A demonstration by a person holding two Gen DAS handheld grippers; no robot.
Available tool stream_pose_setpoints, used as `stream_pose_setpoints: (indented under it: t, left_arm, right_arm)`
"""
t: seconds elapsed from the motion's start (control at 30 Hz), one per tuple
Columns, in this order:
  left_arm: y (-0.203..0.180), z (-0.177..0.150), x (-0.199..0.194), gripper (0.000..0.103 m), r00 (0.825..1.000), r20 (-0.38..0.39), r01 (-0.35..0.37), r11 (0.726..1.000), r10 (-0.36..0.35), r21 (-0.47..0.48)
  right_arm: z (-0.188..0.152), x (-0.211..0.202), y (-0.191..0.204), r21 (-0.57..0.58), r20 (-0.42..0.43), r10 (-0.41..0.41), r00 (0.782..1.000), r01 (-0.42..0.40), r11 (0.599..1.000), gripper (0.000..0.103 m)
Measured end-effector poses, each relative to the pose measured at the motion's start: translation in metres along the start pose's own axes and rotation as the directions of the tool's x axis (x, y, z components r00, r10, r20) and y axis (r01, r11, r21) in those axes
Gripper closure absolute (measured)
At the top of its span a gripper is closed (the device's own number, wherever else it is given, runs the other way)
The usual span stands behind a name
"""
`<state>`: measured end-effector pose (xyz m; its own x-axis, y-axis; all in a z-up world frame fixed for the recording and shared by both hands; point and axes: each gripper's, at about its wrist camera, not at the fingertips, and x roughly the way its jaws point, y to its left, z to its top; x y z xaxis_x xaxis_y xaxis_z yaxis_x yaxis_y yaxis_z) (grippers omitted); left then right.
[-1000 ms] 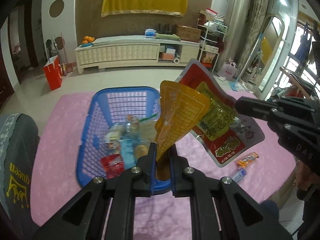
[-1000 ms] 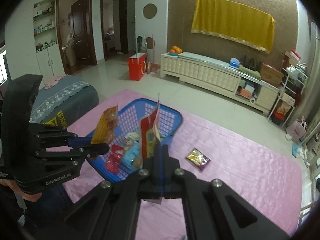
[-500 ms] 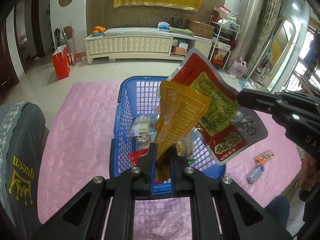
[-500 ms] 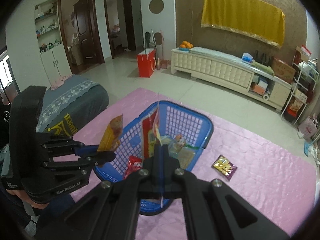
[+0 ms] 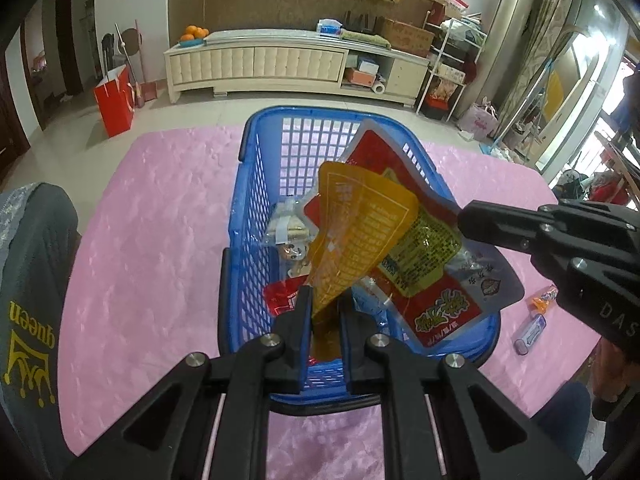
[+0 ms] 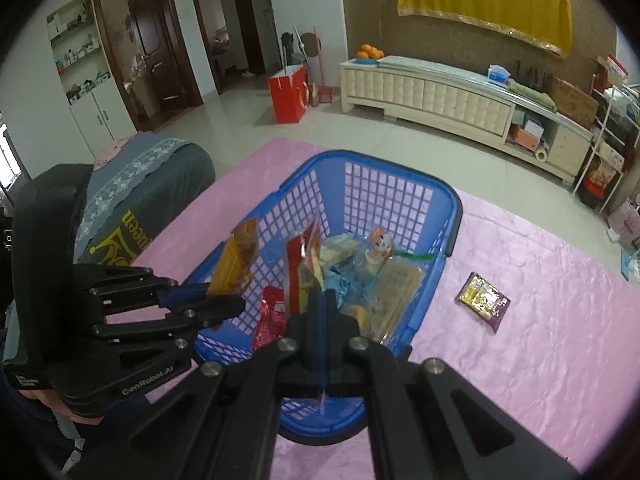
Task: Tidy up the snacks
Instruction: 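Open both grippers to drop the pouches into the basket, then withdraw both grippers from the basket toward the purple chip bag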
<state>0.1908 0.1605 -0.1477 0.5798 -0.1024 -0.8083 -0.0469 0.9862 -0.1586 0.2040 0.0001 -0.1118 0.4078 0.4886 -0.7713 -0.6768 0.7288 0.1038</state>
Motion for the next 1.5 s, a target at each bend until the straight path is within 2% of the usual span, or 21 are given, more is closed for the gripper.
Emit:
stream_pose_setpoints:
  t: [0.4, 0.5, 0.53, 0.57, 0.6, 0.63, 0.67, 0.73, 0.8, 1.17, 1.37, 1.5]
  left_arm:
    - [-0.002, 0.002, 0.010, 0.091, 1.000, -0.022, 0.021, 1.000, -0.021, 0.015]
    - [-0.003, 0.001, 0.011, 0.085, 1.000, -0.025, 0.011, 1.000, -0.010, 0.023]
    - [-0.001, 0.001, 0.012, 0.078, 1.000, -0.026, 0.009, 1.000, -0.008, 0.024]
    - [-0.001, 0.001, 0.011, 0.075, 1.000, -0.026, 0.014, 1.000, -0.013, 0.023]
    - [-0.001, 0.001, 0.010, 0.075, 1.000, -0.025, 0.018, 1.000, -0.018, 0.020]
    - [-0.001, 0.001, 0.008, 0.074, 1.000, -0.023, 0.021, 1.000, -0.020, 0.017]
    - [-0.001, 0.000, 0.006, 0.069, 1.000, -0.020, 0.024, 1.000, -0.024, 0.015]
    - [-0.002, 0.000, 0.001, 0.065, 1.000, -0.006, 0.027, 1.000, -0.026, 0.014]
    - [-0.004, -0.001, -0.005, 0.064, 0.999, 0.004, 0.037, 0.999, -0.037, 0.019]
    - [-0.028, -0.003, -0.051, 0.042, 0.995, 0.092, 0.031, 0.998, -0.037, 0.062]
    - [-0.056, -0.004, -0.068, 0.033, 0.991, 0.127, 0.026, 0.993, -0.040, 0.113]
    - [-0.077, -0.003, -0.072, 0.033, 0.990, 0.137, 0.017, 0.989, -0.037, 0.147]
  right_arm:
    - [-0.006, 0.012, -0.003, 0.034, -0.055, -0.016, 0.998, 0.018, 0.999, 0.101]
    - [-0.008, 0.012, -0.004, 0.024, -0.062, -0.047, 0.997, 0.048, 0.999, 0.101]
    - [-0.008, 0.012, -0.004, 0.023, -0.062, -0.058, 0.996, 0.060, 0.998, 0.100]
    - [-0.009, 0.010, -0.005, 0.025, -0.060, -0.061, 0.996, 0.063, 0.998, 0.099]
    - [-0.009, 0.009, -0.006, 0.029, -0.062, -0.059, 0.996, 0.061, 0.998, 0.095]
    - [-0.010, 0.008, -0.006, 0.030, -0.066, -0.053, 0.996, 0.055, 0.998, 0.086]
    - [-0.010, 0.005, -0.007, 0.032, -0.062, -0.051, 0.997, 0.053, 0.998, 0.079]
    - [-0.011, -0.003, -0.011, 0.047, -0.038, -0.056, 0.998, 0.058, 0.997, 0.043]
    - [-0.011, -0.010, -0.012, 0.061, -0.015, -0.065, 0.998, 0.066, 0.996, 0.034]
    - [-0.020, -0.056, -0.028, 0.084, 0.012, -0.142, 0.990, 0.140, 0.987, 0.030]
    - [-0.034, -0.078, -0.038, 0.079, 0.034, -0.170, 0.985, 0.167, 0.983, 0.030]
    - [-0.041, -0.089, -0.050, 0.090, 0.037, -0.184, 0.982, 0.181, 0.979, 0.029]
